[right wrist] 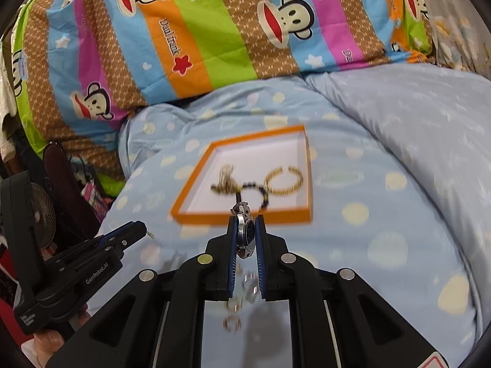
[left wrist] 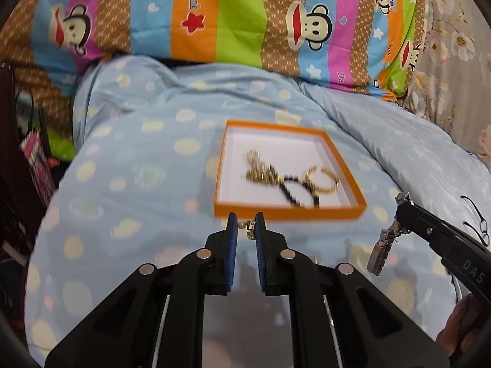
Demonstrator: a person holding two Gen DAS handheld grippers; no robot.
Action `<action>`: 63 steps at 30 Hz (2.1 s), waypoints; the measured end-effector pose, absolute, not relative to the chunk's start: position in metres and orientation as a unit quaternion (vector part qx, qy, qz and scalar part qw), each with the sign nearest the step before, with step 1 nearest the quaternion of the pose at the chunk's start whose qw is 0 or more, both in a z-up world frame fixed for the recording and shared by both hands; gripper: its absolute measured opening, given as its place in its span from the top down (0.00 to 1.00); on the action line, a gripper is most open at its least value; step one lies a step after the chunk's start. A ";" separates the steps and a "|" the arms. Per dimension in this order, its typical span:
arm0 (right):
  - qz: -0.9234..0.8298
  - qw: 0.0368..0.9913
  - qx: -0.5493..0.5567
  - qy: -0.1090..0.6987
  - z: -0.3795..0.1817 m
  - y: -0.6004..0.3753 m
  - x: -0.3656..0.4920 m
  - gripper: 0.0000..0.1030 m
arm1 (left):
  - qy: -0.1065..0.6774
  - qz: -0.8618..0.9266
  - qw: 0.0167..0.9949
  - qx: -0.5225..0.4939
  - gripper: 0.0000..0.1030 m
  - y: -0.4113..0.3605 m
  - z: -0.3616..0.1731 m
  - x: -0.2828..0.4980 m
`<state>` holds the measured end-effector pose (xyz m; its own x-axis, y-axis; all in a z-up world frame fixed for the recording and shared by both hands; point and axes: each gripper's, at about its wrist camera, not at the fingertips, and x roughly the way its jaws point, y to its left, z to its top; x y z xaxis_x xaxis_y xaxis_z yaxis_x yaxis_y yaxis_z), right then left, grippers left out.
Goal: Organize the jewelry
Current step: 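Grasp a small gold charm with the left tool while the right tool carries the watch to the box, then open both tools over the box and withdraw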
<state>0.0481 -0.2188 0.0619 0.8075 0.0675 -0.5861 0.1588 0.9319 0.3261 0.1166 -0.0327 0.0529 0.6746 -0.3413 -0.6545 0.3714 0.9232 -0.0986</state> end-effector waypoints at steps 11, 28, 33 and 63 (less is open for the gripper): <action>-0.045 0.936 0.166 0.308 0.062 -0.237 0.136 0.90 | 0.353 -0.195 0.915 0.024 0.89 -0.079 0.054 0.202; -0.055 0.939 0.151 0.304 0.049 -0.236 0.132 0.81 | 0.356 -0.176 0.917 0.038 0.57 -0.083 0.031 0.212; -0.037 0.935 0.158 0.316 0.044 -0.231 0.086 0.80 | 0.345 -0.165 0.923 0.035 0.56 -0.060 0.040 0.182; -0.031 0.897 0.133 0.421 -0.026 -0.180 0.054 0.72 | 0.415 -0.153 0.897 0.020 0.56 0.002 -0.018 0.070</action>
<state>0.0539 -0.1795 -0.0259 0.6443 0.0568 -0.7627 0.1676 0.9625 0.2132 0.0704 0.0022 -0.0183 0.6087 -0.2575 -0.7505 0.2899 0.9527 -0.0917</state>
